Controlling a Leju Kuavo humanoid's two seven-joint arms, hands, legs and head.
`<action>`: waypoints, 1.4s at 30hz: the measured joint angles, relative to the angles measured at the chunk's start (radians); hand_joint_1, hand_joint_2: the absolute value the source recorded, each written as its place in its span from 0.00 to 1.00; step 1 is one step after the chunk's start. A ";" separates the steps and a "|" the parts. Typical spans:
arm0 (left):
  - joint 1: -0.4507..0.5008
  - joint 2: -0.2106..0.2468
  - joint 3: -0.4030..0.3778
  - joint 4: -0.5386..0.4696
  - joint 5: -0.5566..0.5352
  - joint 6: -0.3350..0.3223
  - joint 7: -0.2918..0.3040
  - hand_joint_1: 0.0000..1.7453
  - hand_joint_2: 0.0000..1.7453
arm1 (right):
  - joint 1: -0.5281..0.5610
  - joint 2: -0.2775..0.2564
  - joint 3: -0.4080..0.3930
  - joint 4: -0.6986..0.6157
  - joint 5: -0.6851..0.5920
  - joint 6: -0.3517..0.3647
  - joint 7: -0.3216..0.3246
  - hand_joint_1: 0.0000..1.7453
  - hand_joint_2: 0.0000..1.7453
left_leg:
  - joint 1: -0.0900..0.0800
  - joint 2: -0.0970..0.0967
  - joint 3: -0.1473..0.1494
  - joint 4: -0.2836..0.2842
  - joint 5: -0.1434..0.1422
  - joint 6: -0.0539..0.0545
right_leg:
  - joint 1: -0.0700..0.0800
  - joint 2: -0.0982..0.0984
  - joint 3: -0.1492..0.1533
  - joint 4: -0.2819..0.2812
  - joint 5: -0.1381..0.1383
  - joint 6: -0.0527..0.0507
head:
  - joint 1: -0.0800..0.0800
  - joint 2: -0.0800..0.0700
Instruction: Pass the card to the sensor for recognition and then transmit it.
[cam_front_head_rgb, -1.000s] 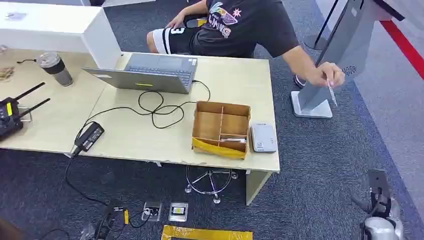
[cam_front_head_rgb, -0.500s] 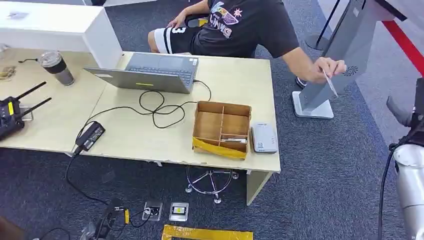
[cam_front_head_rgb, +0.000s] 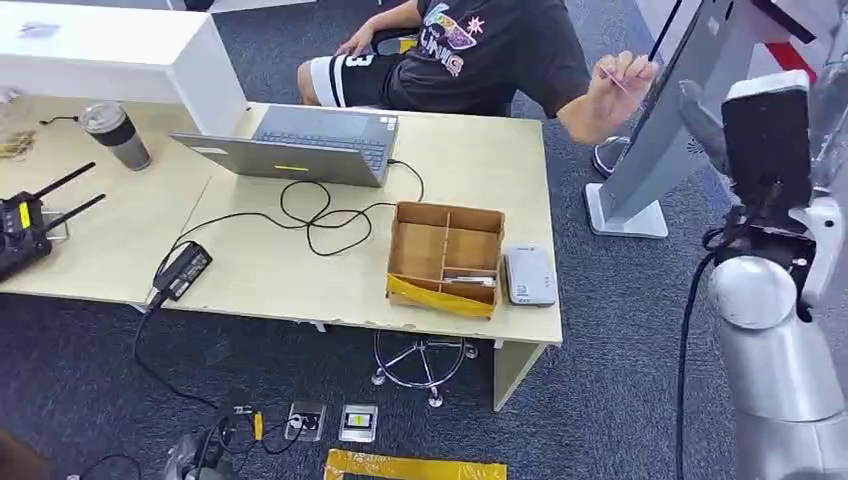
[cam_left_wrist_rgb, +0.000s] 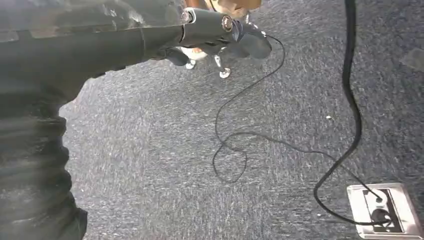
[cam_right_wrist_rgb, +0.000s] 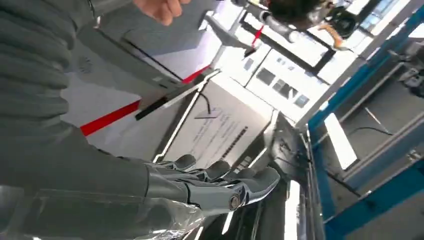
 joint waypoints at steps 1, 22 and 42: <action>0.000 0.000 0.000 0.000 0.000 0.000 0.001 0.00 1.00 | 0.000 0.010 0.008 -0.017 0.002 0.001 0.000 0.00 1.00 | 0.000 0.000 0.000 0.000 0.000 0.000 | 0.000 0.001 0.000 0.000 0.000 0.000 | -0.001 0.000; -0.022 0.006 -0.027 -0.006 -0.018 -0.018 0.013 0.00 1.00 | -0.163 0.206 0.160 0.454 0.100 0.138 -0.034 0.00 1.00 | 0.001 0.000 -0.001 0.000 0.001 -0.001 | 0.001 0.000 -0.001 0.000 0.000 0.000 | -0.001 0.000; -0.022 0.011 -0.031 -0.006 -0.016 -0.018 0.013 0.00 1.00 | -0.204 0.235 0.194 0.667 0.126 0.121 -0.013 1.00 1.00 | 0.001 0.001 -0.001 0.000 0.001 -0.001 | 0.001 0.001 -0.002 -0.001 0.001 0.000 | -0.001 0.000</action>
